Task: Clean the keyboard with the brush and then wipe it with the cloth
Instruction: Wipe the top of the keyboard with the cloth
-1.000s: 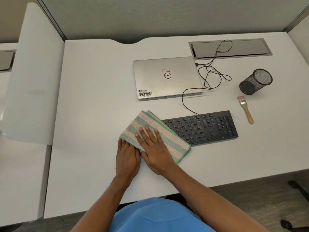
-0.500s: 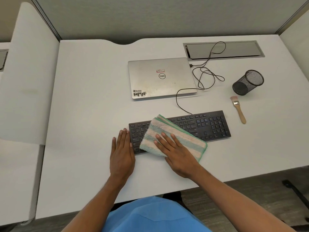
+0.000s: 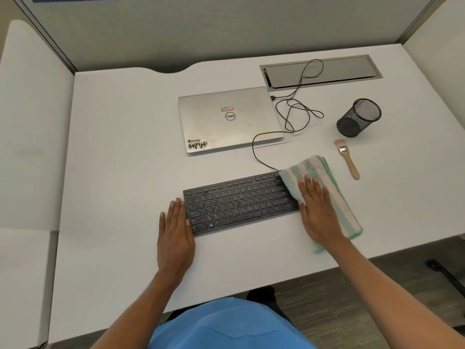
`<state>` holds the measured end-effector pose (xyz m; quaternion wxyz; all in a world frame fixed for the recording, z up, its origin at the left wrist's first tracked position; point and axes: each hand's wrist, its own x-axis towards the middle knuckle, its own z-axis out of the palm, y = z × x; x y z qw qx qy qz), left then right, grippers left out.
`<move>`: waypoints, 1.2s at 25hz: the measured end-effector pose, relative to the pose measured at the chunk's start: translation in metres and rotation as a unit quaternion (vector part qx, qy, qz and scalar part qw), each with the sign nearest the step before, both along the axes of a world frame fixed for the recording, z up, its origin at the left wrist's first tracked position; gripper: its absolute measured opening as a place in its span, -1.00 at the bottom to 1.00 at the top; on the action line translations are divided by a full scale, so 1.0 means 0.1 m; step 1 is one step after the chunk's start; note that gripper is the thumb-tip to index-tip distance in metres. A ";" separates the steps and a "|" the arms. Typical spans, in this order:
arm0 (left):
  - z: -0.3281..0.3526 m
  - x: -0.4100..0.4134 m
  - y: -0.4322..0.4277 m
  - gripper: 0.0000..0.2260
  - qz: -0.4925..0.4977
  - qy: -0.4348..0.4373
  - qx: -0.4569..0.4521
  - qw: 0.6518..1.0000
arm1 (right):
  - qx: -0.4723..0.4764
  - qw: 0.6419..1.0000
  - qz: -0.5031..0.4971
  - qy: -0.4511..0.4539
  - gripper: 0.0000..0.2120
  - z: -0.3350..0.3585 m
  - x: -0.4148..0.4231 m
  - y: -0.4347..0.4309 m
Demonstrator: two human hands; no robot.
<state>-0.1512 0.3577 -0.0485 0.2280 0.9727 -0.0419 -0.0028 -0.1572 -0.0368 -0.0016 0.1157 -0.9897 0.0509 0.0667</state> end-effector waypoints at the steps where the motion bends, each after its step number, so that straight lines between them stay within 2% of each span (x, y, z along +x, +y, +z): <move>1: 0.01 0.00 0.00 -0.49 0.001 0.002 0.000 1.000 | 0.009 1.000 -0.029 -0.002 -0.40 -0.02 0.05 0.04; 3: 0.01 -0.01 0.00 -0.48 0.004 0.005 -0.003 1.000 | 0.030 0.998 -0.061 -0.010 -0.40 -0.06 0.16 0.26; 6: 0.01 0.00 0.00 -0.48 0.003 0.004 -0.003 1.000 | 0.046 0.997 -0.052 -0.021 -0.40 -0.09 0.25 0.76; 14: 0.01 0.00 0.00 -0.48 -0.002 0.005 -0.001 1.000 | 0.038 0.996 0.078 -0.027 -0.40 -0.05 0.23 1.94; 19: 0.00 0.02 0.02 -0.48 -0.009 -0.005 0.001 1.000 | 0.094 0.977 0.190 -0.012 -0.45 0.00 0.13 1.89; 21: -0.01 0.01 0.02 -0.48 -0.006 -0.008 -0.012 1.000 | 0.132 0.971 0.201 0.003 -0.49 0.05 0.07 1.71; 23: 0.03 0.00 0.01 -0.48 0.004 -0.005 -0.025 1.000 | 0.229 0.962 0.150 0.016 -0.54 0.17 -0.05 1.53; 26: 0.23 0.04 -0.11 -0.42 -0.007 -0.022 -0.018 1.000 | 0.391 0.920 -0.007 0.038 -0.55 0.46 -0.19 1.25; 30: 0.50 0.22 -0.46 -0.09 -0.132 -0.013 0.056 0.990 | 0.479 0.863 -0.158 0.022 -0.59 0.83 -0.21 0.85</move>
